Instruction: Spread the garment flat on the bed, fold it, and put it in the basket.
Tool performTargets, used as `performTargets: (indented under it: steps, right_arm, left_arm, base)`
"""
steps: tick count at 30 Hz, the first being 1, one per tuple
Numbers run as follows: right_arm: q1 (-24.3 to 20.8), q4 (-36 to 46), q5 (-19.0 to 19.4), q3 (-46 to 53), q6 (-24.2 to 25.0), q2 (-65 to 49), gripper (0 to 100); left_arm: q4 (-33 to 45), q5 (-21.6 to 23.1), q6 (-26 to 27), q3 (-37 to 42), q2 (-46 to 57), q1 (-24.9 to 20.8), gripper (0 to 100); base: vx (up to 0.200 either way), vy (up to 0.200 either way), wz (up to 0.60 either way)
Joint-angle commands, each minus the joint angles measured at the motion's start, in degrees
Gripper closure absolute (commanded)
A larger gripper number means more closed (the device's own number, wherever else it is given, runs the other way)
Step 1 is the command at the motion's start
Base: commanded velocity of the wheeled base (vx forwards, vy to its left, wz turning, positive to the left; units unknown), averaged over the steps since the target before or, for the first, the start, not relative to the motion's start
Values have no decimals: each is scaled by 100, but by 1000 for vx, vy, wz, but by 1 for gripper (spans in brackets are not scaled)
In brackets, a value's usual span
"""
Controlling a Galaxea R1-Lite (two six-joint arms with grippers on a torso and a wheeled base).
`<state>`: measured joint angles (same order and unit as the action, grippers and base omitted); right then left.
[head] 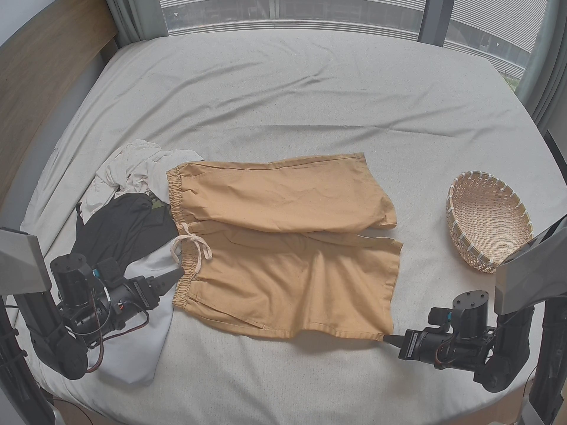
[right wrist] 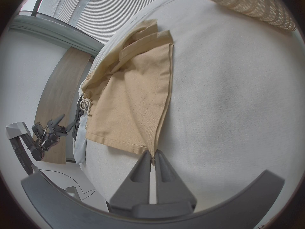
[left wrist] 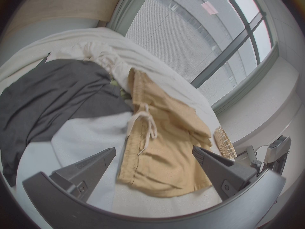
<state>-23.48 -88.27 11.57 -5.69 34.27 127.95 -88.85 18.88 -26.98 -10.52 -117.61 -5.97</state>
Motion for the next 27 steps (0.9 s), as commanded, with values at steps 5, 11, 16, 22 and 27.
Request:
performTargets:
  steps: [5, 11, 16, 22, 27]
  right_arm:
    - [63, -6, 3, 95, -17, -174, 100]
    - [63, -6, 3, 95, -8, -165, 100]
    - [54, -6, 3, 95, 1, -174, 100]
    - [54, -6, 3, 95, 10, -174, 100]
    - [63, -6, -6, 103, 10, -174, 100]
  left_arm:
    - [-1, 36, -44, 235, -578, -44, 0]
    - [-1, 160, -229, 226, -772, -53, 0]
    - [-10, 186, -238, 173, -912, -123, 0]
    - [-10, 186, -238, 6, -974, -185, 0]
    - [-10, 186, -238, -161, -1035, -202, 0]
  base:
    - [0, 0, 0]
    - [0, 0, 0]
    - [0, 0, 0]
    - [0, 0, 0]
    - [0, 0, 0]
